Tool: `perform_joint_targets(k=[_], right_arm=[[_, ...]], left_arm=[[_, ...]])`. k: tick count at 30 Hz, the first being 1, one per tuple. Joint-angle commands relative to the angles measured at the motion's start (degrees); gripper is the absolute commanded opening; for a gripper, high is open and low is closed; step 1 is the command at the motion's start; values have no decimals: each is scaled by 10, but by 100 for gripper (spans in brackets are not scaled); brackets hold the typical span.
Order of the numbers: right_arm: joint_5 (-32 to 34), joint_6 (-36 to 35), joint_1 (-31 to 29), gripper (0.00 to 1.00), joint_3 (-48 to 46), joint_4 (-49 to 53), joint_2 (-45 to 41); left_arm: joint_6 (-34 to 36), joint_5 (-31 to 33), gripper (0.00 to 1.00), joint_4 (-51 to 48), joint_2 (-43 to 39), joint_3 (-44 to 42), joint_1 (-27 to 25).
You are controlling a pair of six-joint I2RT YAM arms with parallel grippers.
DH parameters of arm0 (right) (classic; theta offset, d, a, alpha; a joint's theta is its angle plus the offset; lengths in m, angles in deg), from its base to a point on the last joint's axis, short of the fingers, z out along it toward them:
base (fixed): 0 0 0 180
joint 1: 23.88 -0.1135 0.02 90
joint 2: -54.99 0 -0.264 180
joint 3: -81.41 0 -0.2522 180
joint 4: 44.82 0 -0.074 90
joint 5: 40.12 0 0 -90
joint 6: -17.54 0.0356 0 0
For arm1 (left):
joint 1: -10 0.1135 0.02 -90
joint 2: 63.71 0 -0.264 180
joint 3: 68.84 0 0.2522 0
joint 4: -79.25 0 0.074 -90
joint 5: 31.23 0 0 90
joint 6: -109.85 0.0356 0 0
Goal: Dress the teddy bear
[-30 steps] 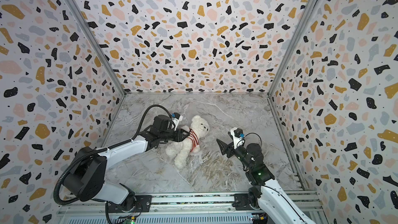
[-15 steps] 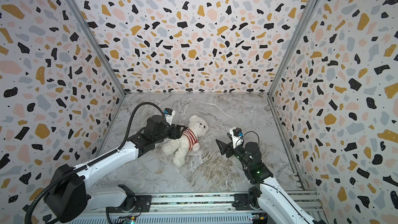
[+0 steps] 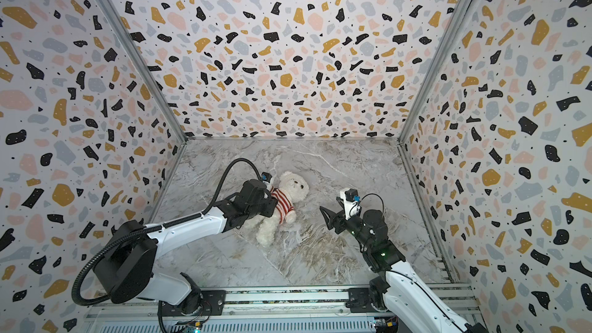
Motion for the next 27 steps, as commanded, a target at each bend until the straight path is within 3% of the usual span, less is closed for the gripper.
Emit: perform_joint_targets(k=[1, 13, 27], right_arm=[[5, 4, -3, 79, 20, -10, 0], [-6, 12, -12, 82, 55, -22, 137], [-137, -66, 6, 89, 113, -181, 418]], left_arm=[[5, 28, 41, 6, -3, -19, -5], [28, 38, 38, 43, -20, -103, -48], [29, 27, 37, 64, -31, -147, -60]])
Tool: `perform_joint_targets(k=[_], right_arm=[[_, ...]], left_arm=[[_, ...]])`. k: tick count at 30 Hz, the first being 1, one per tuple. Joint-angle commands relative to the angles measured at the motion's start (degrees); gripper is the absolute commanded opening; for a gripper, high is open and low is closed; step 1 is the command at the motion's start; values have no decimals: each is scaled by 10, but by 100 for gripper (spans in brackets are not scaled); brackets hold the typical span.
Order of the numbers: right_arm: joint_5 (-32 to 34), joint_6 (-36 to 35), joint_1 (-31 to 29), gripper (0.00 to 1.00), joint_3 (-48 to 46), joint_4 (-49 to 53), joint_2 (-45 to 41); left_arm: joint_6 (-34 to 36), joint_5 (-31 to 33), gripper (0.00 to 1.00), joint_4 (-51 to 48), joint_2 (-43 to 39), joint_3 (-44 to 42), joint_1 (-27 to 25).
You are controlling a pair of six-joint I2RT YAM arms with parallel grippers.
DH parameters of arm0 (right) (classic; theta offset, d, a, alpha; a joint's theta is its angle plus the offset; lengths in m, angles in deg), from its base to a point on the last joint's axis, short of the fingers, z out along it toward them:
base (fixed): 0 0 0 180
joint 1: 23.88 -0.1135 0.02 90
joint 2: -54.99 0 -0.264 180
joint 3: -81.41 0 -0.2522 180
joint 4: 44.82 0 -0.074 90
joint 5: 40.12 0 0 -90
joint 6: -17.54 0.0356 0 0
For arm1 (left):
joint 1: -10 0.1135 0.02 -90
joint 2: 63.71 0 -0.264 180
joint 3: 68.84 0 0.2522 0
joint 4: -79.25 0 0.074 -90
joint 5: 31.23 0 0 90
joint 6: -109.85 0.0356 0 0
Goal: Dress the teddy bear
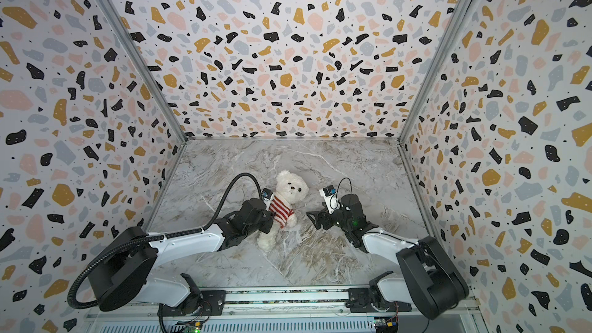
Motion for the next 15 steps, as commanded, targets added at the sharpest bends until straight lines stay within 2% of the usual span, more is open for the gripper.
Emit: perform_joint_targets(k=[1, 7, 10, 15], right_arm=[[-50, -28, 8, 89, 36, -69, 38], [-71, -26, 6, 88, 87, -88, 87], [-7, -60, -24, 87, 115, -51, 77], [48, -108, -64, 81, 183, 24, 107]], left_arm=[[5, -11, 37, -43, 4, -18, -6], [7, -10, 37, -39, 14, -17, -6], [4, -11, 37, -36, 12, -20, -6], [2, -17, 37, -30, 7, -27, -6]])
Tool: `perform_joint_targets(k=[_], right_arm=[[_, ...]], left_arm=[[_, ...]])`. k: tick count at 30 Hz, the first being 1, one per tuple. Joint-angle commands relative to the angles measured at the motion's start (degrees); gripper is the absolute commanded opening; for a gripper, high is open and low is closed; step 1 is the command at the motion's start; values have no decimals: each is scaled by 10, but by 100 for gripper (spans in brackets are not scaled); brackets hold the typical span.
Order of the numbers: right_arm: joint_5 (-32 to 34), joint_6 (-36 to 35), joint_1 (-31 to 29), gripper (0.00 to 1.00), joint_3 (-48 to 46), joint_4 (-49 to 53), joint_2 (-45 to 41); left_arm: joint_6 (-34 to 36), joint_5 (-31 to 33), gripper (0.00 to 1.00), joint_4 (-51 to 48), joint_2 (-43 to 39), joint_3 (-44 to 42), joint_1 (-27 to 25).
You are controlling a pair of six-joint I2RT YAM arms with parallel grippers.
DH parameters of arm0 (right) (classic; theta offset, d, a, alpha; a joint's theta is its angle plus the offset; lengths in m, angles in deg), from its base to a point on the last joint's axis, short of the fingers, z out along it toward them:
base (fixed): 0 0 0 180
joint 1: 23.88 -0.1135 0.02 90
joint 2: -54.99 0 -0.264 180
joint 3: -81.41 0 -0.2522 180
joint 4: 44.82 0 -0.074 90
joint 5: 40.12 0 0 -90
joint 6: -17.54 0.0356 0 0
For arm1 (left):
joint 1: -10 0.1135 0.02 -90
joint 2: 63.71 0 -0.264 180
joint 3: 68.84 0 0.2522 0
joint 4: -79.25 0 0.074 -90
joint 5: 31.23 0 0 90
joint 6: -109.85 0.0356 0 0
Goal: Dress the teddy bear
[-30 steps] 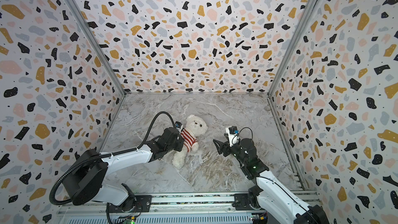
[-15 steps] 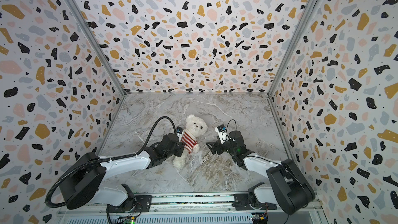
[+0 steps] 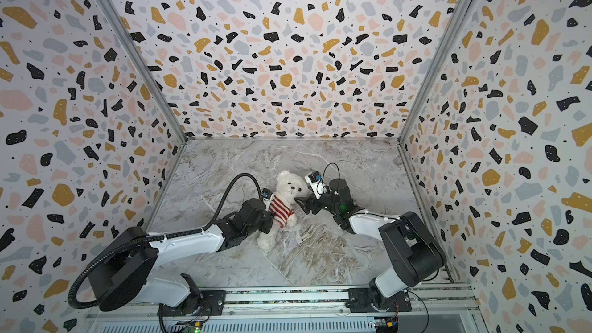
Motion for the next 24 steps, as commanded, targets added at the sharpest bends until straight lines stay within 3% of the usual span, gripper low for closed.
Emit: perform_joint_targets(k=[1, 15, 24], right_arm=[[58, -48, -21, 80, 49, 57, 16], [190, -101, -83, 55, 141, 146, 72], [212, -107, -93, 15, 142, 158, 65]], left_arm=[[1, -18, 37, -42, 5, -22, -6], [-10, -35, 36, -23, -5, -32, -6], [-16, -36, 36, -18, -17, -38, -6]])
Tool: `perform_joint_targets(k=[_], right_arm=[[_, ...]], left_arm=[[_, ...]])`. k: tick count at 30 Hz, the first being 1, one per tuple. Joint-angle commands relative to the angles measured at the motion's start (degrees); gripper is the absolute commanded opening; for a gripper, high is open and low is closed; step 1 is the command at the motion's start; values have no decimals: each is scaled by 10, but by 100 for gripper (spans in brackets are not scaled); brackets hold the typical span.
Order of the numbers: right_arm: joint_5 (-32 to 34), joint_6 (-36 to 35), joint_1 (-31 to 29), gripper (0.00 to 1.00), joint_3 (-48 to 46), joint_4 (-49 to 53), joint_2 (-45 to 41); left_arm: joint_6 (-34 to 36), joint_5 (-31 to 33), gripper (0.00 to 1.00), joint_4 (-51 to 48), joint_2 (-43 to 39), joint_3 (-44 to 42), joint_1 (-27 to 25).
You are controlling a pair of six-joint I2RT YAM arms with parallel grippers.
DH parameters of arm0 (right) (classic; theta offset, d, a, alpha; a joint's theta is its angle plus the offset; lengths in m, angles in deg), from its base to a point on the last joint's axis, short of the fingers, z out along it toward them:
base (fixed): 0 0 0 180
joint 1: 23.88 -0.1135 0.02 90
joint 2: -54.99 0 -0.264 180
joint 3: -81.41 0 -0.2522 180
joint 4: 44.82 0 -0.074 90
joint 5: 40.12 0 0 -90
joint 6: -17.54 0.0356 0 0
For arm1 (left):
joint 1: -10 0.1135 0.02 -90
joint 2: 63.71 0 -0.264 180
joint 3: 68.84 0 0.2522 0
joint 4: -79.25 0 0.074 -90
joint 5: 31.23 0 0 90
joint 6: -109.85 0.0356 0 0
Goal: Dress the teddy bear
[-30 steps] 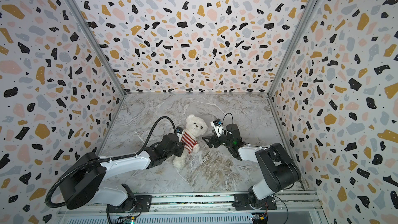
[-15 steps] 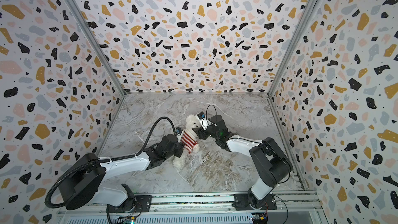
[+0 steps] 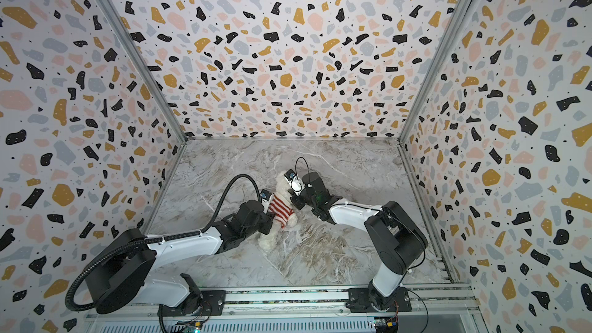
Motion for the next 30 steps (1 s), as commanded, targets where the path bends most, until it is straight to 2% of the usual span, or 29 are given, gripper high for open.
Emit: perform_joint_targets(k=[1, 4, 8, 13, 16, 21, 24, 30], right_arm=[[22, -6, -7, 10, 11, 25, -15], [56, 2, -25, 0, -14, 12, -44], [115, 48, -48, 0, -78, -19, -109], [173, 128, -58, 0, -182, -65, -220], [201, 160, -59, 0, -227, -76, -282], [251, 190, -61, 0, -288, -93, -364], [268, 196, -61, 0, -317, -113, -398], [270, 189, -61, 0, -344, -139, -441]], left_arm=[[-12, -23, 36, -41, -6, -19, -6], [-21, -39, 38, -36, -23, -16, -6], [-41, -78, 47, -13, -61, -16, -5], [-60, -140, 67, -3, -100, -9, -3], [-80, -170, 72, -3, -119, -2, -2], [-147, -205, 72, 44, -139, -5, -2], [-216, -244, 65, 133, -132, -26, -3], [-303, -250, 54, 242, -99, -51, -7]])
